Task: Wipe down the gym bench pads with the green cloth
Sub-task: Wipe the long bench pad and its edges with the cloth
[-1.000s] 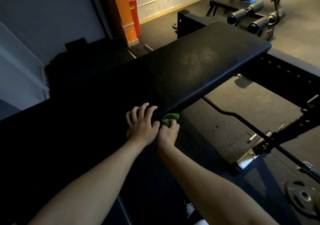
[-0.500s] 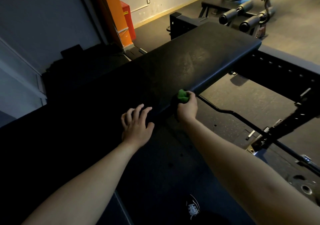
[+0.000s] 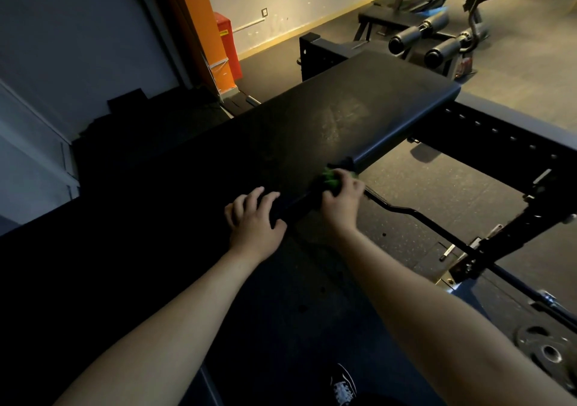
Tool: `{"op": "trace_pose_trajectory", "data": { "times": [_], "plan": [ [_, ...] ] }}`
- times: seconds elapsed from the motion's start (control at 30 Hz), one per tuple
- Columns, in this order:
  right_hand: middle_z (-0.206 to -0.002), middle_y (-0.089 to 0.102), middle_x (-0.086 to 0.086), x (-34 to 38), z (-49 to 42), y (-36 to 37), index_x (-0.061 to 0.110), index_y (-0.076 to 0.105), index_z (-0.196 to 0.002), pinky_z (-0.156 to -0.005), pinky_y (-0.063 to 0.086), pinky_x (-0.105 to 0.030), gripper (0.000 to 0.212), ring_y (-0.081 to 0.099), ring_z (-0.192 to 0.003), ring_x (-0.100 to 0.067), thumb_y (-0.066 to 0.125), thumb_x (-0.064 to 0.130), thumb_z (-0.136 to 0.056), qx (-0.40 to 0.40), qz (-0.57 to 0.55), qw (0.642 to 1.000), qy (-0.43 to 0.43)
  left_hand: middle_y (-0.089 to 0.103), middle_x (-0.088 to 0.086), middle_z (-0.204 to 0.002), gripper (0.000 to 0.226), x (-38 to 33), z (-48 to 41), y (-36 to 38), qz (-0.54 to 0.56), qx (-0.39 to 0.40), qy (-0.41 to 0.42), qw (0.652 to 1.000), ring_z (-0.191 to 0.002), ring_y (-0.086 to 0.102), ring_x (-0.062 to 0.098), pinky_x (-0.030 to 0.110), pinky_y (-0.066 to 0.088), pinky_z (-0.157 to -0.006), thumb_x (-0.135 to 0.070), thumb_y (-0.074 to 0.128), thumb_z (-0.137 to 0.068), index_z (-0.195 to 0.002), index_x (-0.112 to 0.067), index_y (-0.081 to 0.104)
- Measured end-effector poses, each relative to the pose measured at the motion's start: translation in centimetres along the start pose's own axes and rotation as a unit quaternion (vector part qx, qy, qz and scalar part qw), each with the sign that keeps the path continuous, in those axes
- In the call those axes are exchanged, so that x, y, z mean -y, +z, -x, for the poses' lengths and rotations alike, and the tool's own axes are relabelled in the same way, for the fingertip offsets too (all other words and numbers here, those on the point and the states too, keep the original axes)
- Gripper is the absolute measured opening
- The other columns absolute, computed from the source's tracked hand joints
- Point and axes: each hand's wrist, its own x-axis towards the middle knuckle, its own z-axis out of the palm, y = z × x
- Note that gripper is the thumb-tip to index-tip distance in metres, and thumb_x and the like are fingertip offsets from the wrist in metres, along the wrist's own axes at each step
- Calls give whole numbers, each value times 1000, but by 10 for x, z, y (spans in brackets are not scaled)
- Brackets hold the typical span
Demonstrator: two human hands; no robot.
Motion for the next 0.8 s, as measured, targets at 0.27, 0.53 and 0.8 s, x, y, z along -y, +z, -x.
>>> {"op": "trace_pose_trajectory", "data": {
  "times": [0.27,0.53,0.8],
  "plan": [
    [-130,40,-4,-12,-22,20,29,39,-116,-101,44,-50,25,47,-115,-23,54,23,-97,-3,-113,987,112,12,-4,-164,61,-17,-13,29,-86,-13,25,996,-148,10,25,51,6,-120,-49,45,-98,-152,-41,16],
    [-109,62,-10,-25,37,13,17,51,-110,-91,50,-49,15,61,-105,-31,56,17,-96,170,-147,966,124,22,-5,-162,62,-21,-12,26,-75,-30,13,997,-147,17,24,50,11,-120,-52,51,-94,-150,-41,28],
    [-129,35,-2,2,-95,-37,26,46,-120,-96,54,-48,24,52,-109,-23,53,22,-98,-20,-72,993,88,28,-3,-153,52,-41,-21,23,-12,-22,-35,999,-142,19,27,51,13,-119,-52,57,-91,-138,-37,40]
  ]
}}
